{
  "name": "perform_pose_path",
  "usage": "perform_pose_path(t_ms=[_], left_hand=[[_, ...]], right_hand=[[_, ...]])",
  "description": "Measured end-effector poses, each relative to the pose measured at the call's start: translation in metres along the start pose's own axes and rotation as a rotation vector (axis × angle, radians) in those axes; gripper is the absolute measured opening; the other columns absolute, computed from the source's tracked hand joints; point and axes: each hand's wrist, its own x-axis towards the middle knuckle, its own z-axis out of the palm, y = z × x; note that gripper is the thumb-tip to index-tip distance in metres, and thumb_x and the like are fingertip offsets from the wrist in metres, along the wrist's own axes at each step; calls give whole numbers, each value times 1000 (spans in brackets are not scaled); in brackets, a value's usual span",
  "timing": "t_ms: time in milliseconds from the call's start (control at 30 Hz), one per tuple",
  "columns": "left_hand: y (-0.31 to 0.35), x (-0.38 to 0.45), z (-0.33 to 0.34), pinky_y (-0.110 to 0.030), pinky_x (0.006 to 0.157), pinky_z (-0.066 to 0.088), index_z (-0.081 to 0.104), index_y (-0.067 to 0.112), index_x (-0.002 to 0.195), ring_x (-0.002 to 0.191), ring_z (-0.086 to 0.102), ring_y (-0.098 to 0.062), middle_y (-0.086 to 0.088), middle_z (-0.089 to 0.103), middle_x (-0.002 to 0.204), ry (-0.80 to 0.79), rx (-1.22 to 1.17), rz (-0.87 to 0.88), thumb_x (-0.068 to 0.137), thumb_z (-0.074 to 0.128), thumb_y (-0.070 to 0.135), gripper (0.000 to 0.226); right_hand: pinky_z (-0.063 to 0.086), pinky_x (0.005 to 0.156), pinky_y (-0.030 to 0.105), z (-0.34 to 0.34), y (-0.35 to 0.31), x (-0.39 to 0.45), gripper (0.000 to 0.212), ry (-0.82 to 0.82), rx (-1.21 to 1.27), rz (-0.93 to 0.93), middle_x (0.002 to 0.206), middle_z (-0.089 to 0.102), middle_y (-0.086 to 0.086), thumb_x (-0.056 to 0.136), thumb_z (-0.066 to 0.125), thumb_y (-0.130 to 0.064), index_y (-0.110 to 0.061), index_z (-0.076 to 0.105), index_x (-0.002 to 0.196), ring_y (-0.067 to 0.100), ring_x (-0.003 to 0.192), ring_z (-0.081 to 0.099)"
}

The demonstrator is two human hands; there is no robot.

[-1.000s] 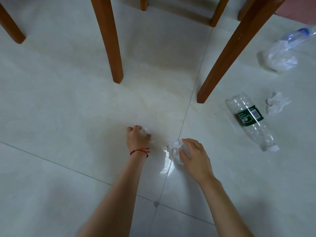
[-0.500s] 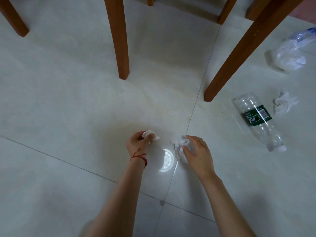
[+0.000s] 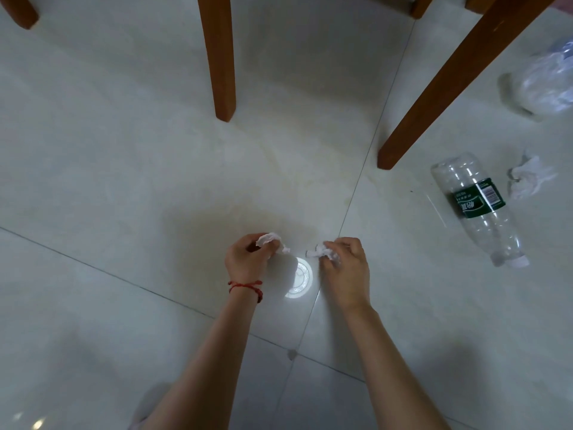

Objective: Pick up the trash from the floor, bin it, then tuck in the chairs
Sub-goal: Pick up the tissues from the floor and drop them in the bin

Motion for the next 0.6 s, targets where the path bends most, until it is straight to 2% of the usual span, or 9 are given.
perform_pose_path(t_ms=[67, 133, 200, 267, 333, 400, 500, 600], left_hand=[[0, 0, -2, -13, 55, 43, 69, 22, 69, 56, 55, -7, 8, 63, 59, 12, 1, -3, 66, 74, 8, 15], [1, -1, -6, -15, 56, 44, 68, 25, 66, 52, 55, -2, 13, 62, 50, 25, 8, -4, 68, 74, 6, 20], [6, -6, -12, -18, 57, 45, 69, 23, 66, 48, 53, 1, 16, 61, 47, 44, -3, -11, 68, 74, 6, 18], [16, -12, -19, -18, 56, 45, 71, 14, 71, 47, 53, 1, 16, 60, 45, 56, -11, -7, 68, 73, 4, 11], [30, -23, -28, -17, 55, 46, 72, 5, 79, 47, 53, 0, 15, 60, 45, 71, -11, 10, 69, 73, 2, 11], [48, -38, -37, -16, 55, 47, 71, 3, 82, 48, 53, -1, 13, 60, 45, 89, -29, 16, 68, 73, 0, 13], [80, -65, -49, -12, 50, 45, 70, 6, 78, 44, 52, 1, 13, 59, 42, 106, -45, -6, 69, 73, -1, 12], [111, -95, -61, -18, 55, 48, 69, 17, 67, 48, 55, -3, 11, 60, 44, 90, -53, -22, 68, 73, -1, 18]], right_hand=[[37, 69, 2, -3, -7, -1, 31, 14, 134, 23, 95, 54, -6, 81, 56, 2, -25, 73, 84, -1, 80, 57], [40, 62, 2, -9, -16, -2, 39, 21, 337, 126, 83, 60, -11, 81, 58, 3, -33, 70, 73, -5, 65, 59], [41, 51, 5, -18, -25, -4, 23, 7, 515, 276, 72, 63, -8, 81, 61, 2, -19, 72, 81, -5, 49, 56], [40, 44, 9, -28, -33, -6, 13, -29, 641, 383, 63, 61, 3, 80, 63, 3, -2, 70, 90, -2, 40, 50], [41, 45, 11, -40, -42, -13, 16, -65, 730, 425, 65, 60, 10, 79, 63, 2, 6, 68, 94, 1, 40, 48], [41, 47, 12, -55, -55, -21, 14, -95, 790, 460, 72, 62, 12, 79, 65, 1, 6, 69, 92, 2, 42, 50], [44, 55, 16, -81, -78, -34, 9, -116, 843, 505, 63, 63, 2, 77, 67, 0, -7, 71, 80, 3, 49, 54], [46, 67, 24, -110, -103, -50, 19, -124, 866, 528, 55, 64, -7, 76, 70, 0, -18, 71, 69, 6, 56, 58]])
